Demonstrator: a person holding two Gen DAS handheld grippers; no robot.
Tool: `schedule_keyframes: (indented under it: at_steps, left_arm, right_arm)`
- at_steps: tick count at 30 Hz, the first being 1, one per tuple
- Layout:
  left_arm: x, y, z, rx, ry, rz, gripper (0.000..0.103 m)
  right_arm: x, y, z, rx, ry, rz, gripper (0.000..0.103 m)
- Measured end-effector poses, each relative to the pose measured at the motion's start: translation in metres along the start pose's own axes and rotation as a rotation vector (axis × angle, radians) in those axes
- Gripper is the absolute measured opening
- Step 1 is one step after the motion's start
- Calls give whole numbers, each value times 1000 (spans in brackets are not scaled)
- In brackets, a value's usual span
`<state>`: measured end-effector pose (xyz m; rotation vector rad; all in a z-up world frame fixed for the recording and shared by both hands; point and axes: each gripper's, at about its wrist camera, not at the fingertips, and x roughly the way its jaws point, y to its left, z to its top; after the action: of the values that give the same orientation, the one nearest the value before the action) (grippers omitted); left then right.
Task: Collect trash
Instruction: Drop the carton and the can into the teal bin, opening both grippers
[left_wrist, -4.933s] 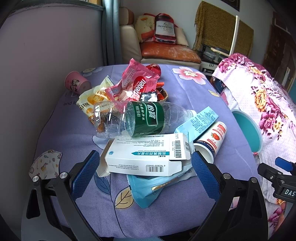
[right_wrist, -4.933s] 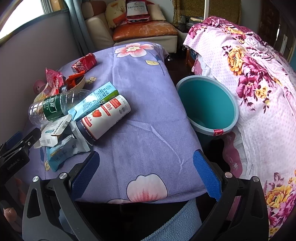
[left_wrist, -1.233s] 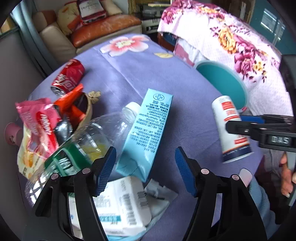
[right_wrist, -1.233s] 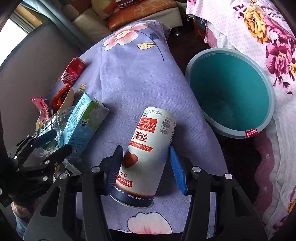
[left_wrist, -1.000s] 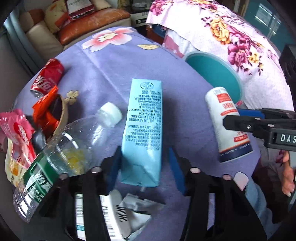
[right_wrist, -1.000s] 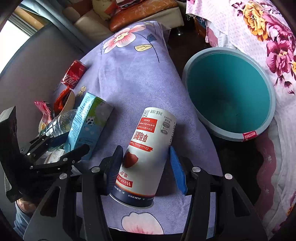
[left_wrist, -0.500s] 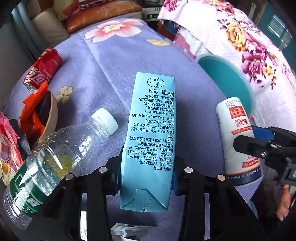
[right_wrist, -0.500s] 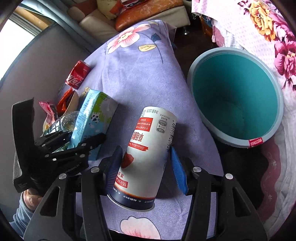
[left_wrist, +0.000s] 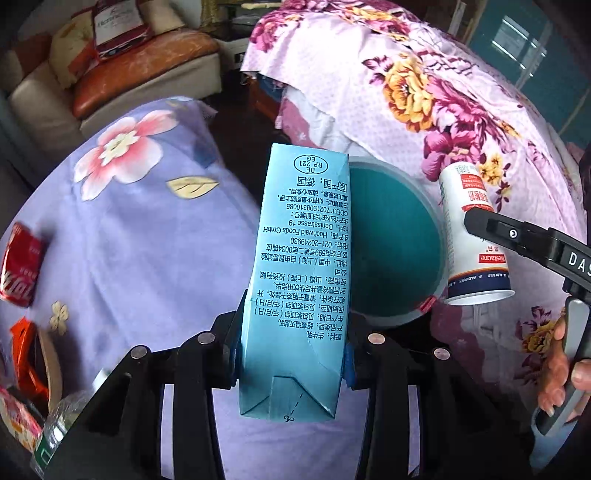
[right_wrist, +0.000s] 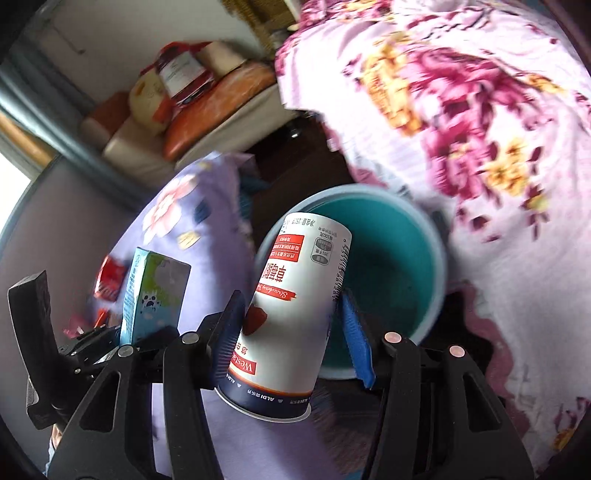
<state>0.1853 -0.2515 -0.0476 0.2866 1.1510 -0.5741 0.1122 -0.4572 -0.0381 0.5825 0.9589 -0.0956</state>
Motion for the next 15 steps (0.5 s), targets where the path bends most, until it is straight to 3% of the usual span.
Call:
schedule_keyframes:
  at_steps: [5, 12, 14, 15]
  left_arm:
    - [38, -38, 26, 64, 47, -32, 40]
    - [77, -66, 29, 102, 123, -40, 41]
    - [79, -68, 27, 106, 128, -37, 53]
    - [78, -68, 25, 109, 123, -27, 54]
  right_arm:
    - [6, -32, 16, 29, 8, -59, 50]
    - [16, -54, 12, 53, 30, -69, 50]
    - [18, -54, 9, 54, 39, -68, 50]
    - [21, -54, 9, 56, 44, -66, 50]
